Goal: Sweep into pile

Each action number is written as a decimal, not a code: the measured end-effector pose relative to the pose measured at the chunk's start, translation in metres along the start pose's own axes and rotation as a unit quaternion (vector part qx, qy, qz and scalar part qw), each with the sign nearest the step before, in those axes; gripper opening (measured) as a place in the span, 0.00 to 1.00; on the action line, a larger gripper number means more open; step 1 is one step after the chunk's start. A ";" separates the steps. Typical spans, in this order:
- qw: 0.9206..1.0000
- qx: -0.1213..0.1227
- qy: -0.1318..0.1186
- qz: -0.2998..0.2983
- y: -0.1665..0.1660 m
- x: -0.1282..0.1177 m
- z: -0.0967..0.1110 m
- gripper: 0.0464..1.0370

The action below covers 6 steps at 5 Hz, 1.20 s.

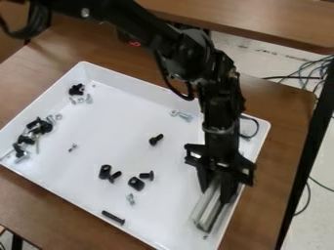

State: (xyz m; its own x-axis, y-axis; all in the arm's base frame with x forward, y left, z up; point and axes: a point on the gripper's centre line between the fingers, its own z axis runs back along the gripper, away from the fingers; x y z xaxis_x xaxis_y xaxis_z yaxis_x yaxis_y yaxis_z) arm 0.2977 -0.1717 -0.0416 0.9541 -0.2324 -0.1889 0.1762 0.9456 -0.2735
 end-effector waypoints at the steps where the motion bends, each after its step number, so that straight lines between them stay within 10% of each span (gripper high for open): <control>1: 0.999 -0.016 -0.012 0.041 0.033 0.009 0.009 0.31; 6: 0.964 0.054 -0.015 0.261 0.258 -0.054 0.057 0.31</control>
State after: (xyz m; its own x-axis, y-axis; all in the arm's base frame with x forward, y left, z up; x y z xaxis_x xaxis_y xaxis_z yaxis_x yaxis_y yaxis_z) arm 0.3058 0.0982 -0.0483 0.9263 0.2859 -0.2455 -0.3062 0.9508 -0.0482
